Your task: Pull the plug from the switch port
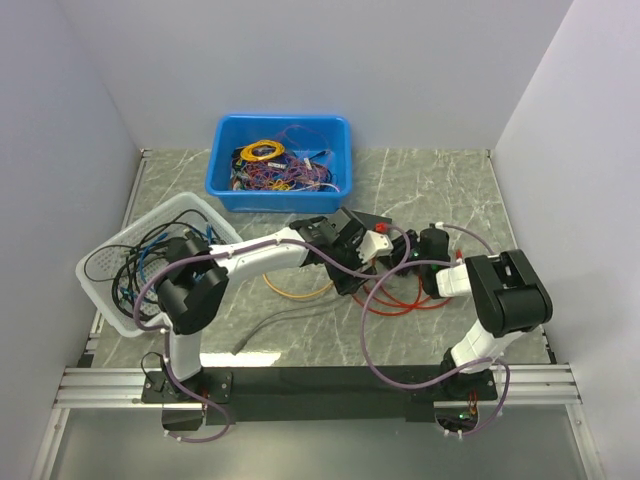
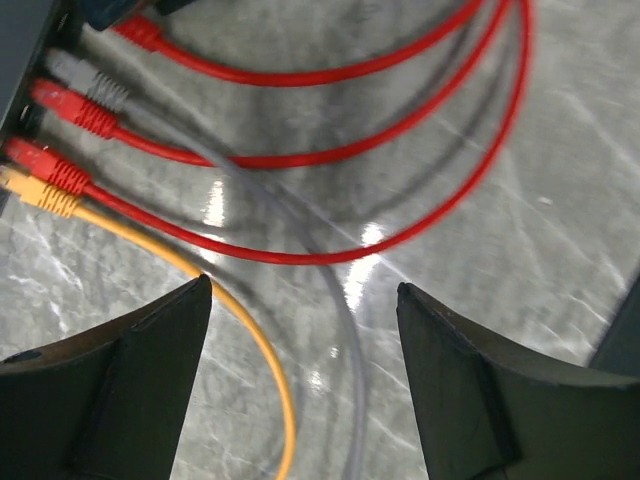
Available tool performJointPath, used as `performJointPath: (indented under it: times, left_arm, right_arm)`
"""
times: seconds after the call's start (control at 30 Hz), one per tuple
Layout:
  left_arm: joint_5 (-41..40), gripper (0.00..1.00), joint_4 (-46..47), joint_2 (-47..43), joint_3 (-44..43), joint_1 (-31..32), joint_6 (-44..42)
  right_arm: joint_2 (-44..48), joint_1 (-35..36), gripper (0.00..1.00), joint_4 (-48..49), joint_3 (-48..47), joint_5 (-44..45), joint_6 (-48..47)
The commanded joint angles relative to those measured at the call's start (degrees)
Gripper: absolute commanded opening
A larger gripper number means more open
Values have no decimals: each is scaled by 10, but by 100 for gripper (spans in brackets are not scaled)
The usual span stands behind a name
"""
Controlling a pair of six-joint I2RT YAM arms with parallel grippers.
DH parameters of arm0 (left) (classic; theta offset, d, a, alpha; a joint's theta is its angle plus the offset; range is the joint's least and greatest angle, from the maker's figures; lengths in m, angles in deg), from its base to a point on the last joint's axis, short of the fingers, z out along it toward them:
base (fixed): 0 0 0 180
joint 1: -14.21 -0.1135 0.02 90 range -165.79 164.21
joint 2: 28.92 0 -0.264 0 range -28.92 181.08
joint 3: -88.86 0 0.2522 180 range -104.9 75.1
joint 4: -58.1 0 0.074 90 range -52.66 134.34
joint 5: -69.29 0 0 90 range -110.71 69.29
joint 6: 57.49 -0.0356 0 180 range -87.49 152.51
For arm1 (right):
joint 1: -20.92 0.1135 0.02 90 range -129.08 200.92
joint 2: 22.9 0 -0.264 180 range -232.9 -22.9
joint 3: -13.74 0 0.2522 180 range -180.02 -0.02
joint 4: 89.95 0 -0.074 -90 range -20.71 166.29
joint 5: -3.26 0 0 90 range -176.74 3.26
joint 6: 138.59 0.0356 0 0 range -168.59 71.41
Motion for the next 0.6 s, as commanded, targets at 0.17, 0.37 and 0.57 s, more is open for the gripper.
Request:
performJointPath:
  times: [0.17, 0.37, 0.57]
  left_arm:
    - [-12, 81, 39, 22, 38, -3, 14]
    - [-23, 81, 42, 23, 72, -3, 2]
    - [-23, 75, 56, 26, 88, -3, -1]
  right_arm:
    - [-61, 0, 44, 77, -1, 10, 58]
    - [-70, -2, 36, 92, 6, 10, 67]
    - [-85, -2, 21, 100, 2, 9, 77]
